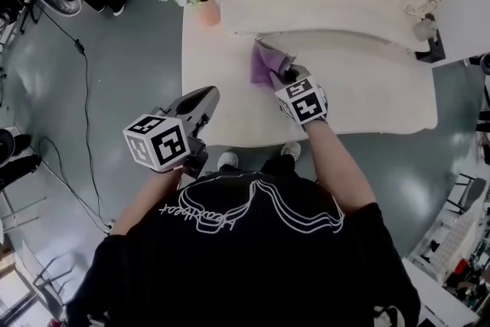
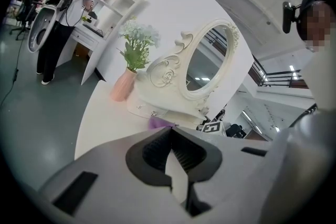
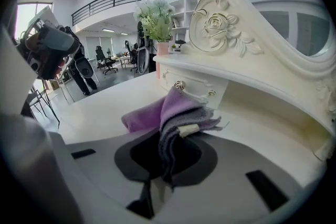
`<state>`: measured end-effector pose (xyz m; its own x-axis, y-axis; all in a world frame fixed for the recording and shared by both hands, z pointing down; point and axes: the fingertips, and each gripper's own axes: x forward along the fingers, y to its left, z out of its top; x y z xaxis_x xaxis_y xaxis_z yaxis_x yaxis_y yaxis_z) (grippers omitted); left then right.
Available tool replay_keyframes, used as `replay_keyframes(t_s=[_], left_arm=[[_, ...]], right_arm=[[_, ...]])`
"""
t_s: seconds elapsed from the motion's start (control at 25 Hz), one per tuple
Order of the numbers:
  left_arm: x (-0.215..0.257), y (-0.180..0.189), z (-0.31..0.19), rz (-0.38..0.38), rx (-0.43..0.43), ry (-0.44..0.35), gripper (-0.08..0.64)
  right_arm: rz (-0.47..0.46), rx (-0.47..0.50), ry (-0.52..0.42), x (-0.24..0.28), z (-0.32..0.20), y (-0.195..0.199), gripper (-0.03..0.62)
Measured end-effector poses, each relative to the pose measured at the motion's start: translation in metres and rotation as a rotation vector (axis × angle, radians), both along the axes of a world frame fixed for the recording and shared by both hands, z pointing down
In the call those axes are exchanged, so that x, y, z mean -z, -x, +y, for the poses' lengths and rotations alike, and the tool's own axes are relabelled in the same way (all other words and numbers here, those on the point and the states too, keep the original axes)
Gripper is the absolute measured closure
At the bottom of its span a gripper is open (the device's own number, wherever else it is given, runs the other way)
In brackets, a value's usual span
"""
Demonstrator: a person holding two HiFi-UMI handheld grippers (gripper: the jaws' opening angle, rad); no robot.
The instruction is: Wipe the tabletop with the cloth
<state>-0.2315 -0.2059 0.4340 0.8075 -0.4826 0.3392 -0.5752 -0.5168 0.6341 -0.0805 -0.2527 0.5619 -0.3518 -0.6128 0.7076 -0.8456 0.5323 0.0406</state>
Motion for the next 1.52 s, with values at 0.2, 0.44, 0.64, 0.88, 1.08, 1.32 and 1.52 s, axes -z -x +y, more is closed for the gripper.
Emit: replay_keyframes(t_s=[0.2,0.44,0.64,0.88,1.08,1.32,1.52], left_arm=[[0.002,-0.015,0.001,-0.002,0.011,-0.006,0.555],[0.004,-0.035,0.006,-0.020,-0.004,-0.018,0.556],[0.009,-0.057,0.003,-0.023,0.002,-0.028,0.555],[0.013,-0.095,0.004,-0.021,-0.005,-0.028,0.555],[0.015,-0.125,0.007,-0.018,0.002,-0.020,0.555],[0.016,-0.155,0.017,-0.031,-0.014,-0.013,0.555],[0.017,-0.179,0.019,-0.041,-0.031,-0.012,0.555]], right_arm=[[-0.002,0.010,-0.001,-0.001,0.002,-0.014,0.542],[-0.004,-0.012,-0.009,-0.001,0.004,-0.038,0.543],[-0.015,-0.021,-0.025,-0.001,0.004,-0.056,0.543],[-0.014,-0.026,-0.014,-0.001,0.010,-0.090,0.543],[-0.018,-0.034,-0.017,0.000,0.010,-0.119,0.543],[-0.022,-0.045,-0.018,0.000,0.015,-0.149,0.542],[-0.023,-0.057,-0.004,0.002,0.020,-0.174,0.542]])
